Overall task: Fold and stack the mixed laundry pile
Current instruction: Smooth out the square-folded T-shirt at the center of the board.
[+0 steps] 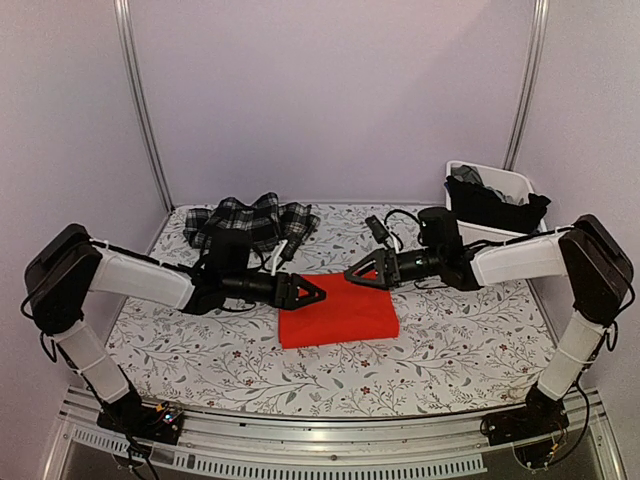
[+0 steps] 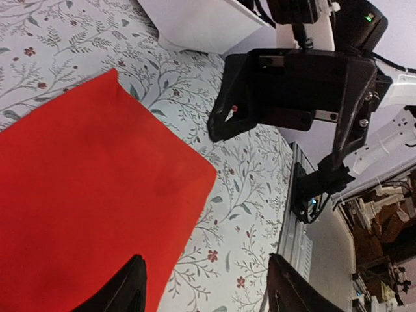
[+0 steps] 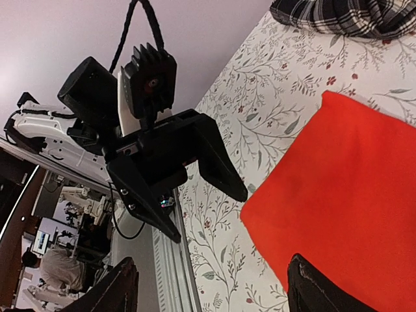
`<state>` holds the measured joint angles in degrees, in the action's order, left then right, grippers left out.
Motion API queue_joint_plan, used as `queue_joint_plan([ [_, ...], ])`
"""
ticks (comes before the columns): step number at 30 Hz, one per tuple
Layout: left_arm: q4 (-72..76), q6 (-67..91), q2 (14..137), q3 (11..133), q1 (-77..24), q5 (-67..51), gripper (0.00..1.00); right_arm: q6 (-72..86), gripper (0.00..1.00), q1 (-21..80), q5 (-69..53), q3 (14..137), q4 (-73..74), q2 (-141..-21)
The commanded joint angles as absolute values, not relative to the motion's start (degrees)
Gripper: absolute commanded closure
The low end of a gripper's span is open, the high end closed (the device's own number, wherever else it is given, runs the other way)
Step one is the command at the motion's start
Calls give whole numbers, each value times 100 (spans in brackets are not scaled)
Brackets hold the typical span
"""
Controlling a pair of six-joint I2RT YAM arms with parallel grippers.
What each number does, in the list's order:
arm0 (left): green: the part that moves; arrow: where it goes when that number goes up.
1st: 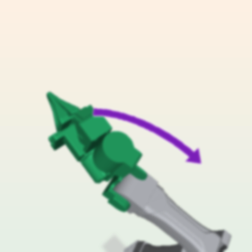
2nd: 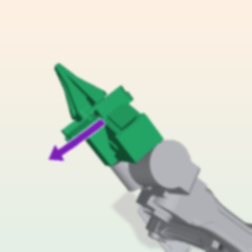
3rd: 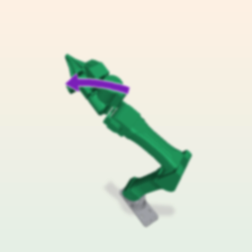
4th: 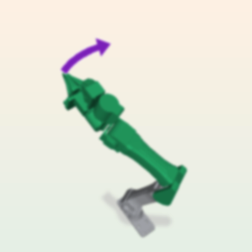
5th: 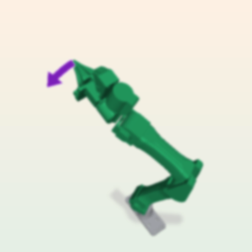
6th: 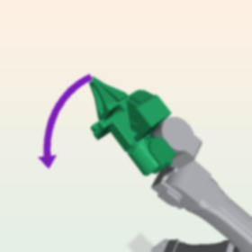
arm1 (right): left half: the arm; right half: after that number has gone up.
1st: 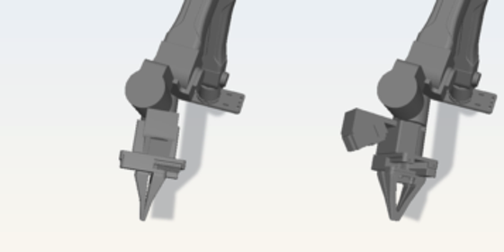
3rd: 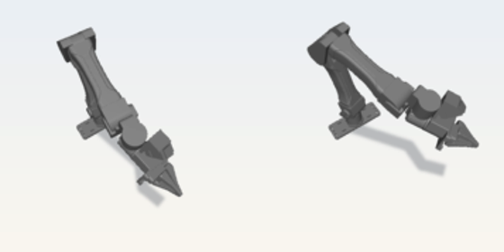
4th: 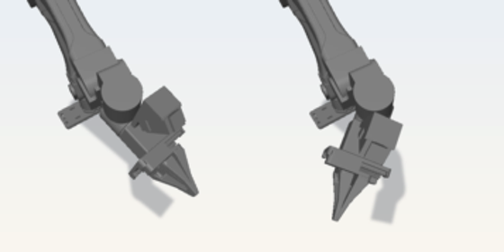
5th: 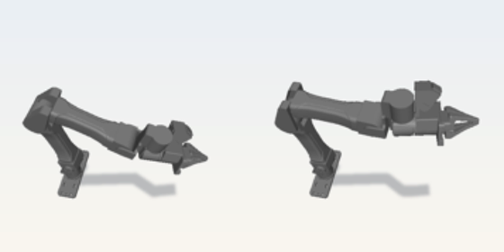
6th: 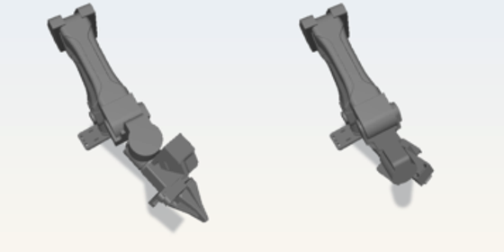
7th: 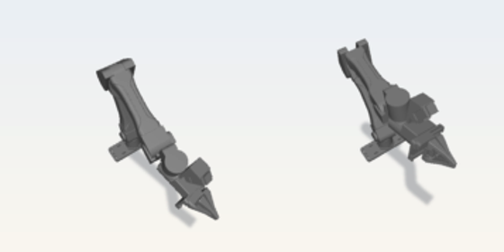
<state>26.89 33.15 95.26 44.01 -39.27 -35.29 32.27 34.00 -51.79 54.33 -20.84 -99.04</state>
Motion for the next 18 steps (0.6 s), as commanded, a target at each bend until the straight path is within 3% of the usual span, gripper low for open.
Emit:
queue_joint_plan([
  [1,2933,3658,9828,4317,-4503,-3400,38,3910,23,3853,-5275,4979,-2735,-10387],
  [9,4155,4296,11087,4008,-4501,-3513,38,4404,25,3870,-5395,4574,-3636,-11534],
  [18,5344,4766,11274,2864,-3874,-3627,38,4719,26,3529,-5516,3539,-4365,-11647],
])
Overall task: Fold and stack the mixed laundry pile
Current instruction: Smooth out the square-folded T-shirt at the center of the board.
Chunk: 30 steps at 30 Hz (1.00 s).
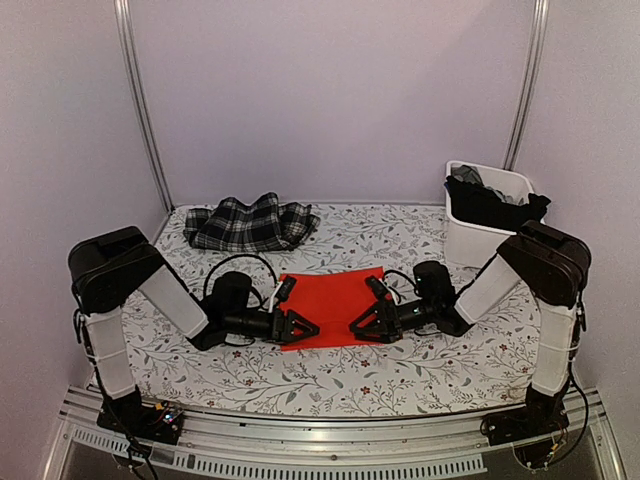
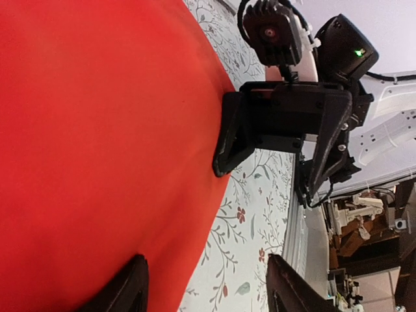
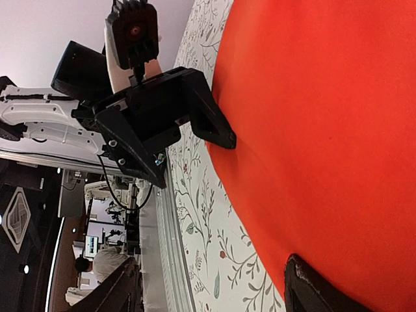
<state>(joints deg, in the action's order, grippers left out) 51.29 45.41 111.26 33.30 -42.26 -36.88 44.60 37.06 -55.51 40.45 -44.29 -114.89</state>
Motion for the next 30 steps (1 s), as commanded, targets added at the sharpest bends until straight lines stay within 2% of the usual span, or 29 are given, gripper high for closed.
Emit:
queue_joint_plan([
  [1,5336,4719,11200,2786,-3808,-3645,38,4734,26,3505,-5552,3465,-4372,-11584],
  [4,5056,4499,10754,2596,-3646,-3591,38,4778,27,3428,-5650,3225,-4371,-11056],
  [7,4141,3963,9890,2601,-3597,-3103,38,4781,27,3278,-5609,3019,-4072,-10144],
  [9,3335,3457,9193,2838,-3690,-2556,36,4625,27,3070,-5467,2934,-3619,-9619],
  [14,1849,1984,8485,3756,-4424,-782,30,4193,29,2490,-5114,2798,-2442,-8620],
  [19,1095,525,9176,5000,-5419,390,32,3901,30,2207,-4723,2772,-1711,-8187],
  [23,925,-356,10154,5937,-6063,689,43,3743,30,2054,-4568,2686,-1436,-8063],
  [27,666,-980,11188,6924,-6520,897,59,3744,30,1922,-4578,2540,-1383,-7949],
  [30,595,-1329,11816,7400,-6731,990,65,3753,30,1906,-4590,2474,-1369,-7945],
])
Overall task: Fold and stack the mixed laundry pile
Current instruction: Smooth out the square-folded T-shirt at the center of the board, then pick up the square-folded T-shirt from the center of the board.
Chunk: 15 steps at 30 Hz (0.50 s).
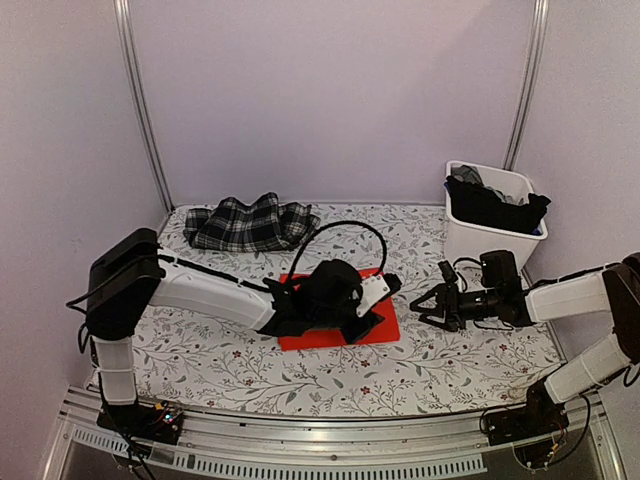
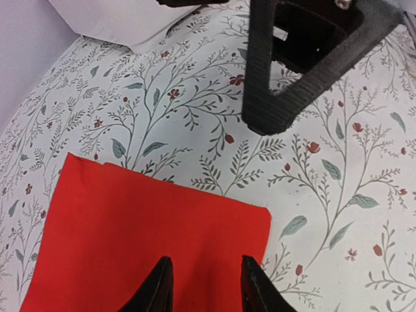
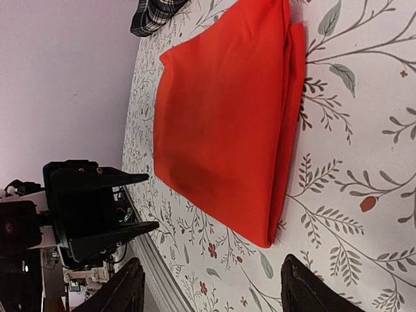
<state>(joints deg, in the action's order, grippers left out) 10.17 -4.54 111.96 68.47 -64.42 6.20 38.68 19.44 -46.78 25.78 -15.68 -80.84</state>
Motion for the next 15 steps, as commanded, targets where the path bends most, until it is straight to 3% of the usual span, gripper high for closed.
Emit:
queue_joint_plan([
  [1,578,-1395,11992,7537,-6772,982,66,3757,30,1906,-4584,2445,-1379,-7965],
  [13,377,-1876,13029,8228,-6909,567,71,3749,29,1900,-4642,2316,-1494,-8141],
  [15,261,-1912,13143,8353,-6916,585,77,3744,29,1908,-4676,2328,-1506,-8226],
])
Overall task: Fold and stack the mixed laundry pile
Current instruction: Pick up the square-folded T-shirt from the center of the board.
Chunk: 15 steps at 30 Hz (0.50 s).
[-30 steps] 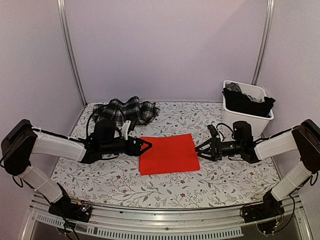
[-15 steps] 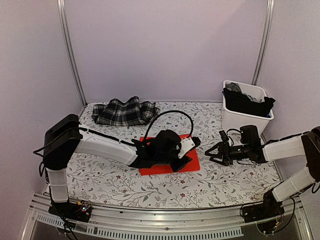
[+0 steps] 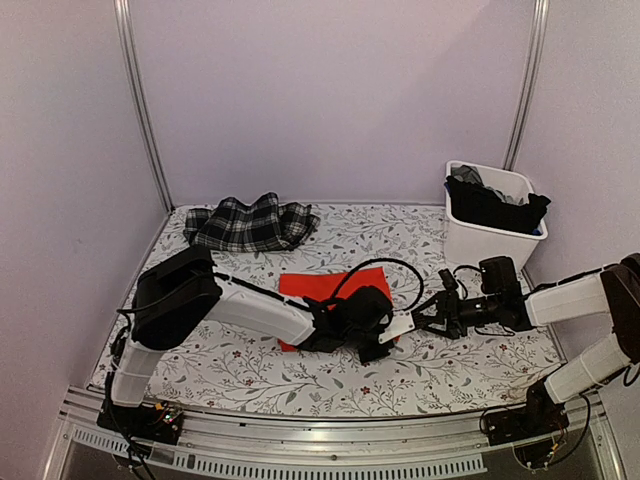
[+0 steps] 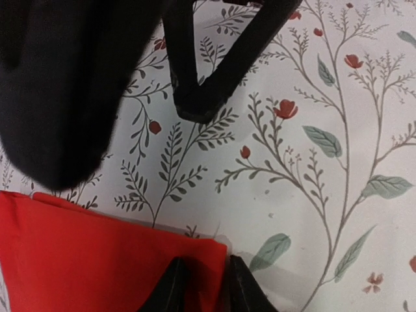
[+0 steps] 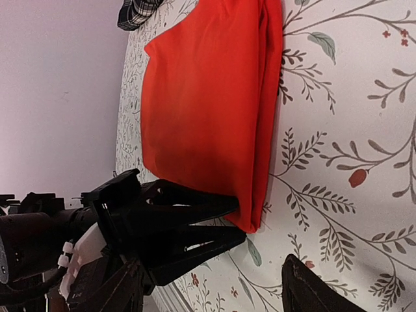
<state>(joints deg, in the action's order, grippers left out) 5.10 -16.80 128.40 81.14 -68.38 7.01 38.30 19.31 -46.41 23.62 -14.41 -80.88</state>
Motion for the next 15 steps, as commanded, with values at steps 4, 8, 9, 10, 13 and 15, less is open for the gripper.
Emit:
queue_joint_plan([
  [4,297,-1843,13078,8329,-6889,607,95,3888,28,1921,-4762,2291,-1741,-8422],
  [8,677,-1600,12638,8090,-6765,323,100,4112,25,2064,-4730,2385,-1970,-8649],
  [9,742,-1575,12531,8043,-6741,263,100,4225,23,2098,-4729,2415,-2042,-8708],
  [10,795,-1566,12434,7989,-6733,248,100,4291,22,2120,-4722,2452,-2120,-8810],
  [13,913,-1598,12231,7858,-6732,201,100,4563,20,2169,-4697,2507,-2383,-9006],
  [15,939,-1600,12156,7804,-6733,172,100,4716,20,2177,-4747,2554,-2602,-9199],
])
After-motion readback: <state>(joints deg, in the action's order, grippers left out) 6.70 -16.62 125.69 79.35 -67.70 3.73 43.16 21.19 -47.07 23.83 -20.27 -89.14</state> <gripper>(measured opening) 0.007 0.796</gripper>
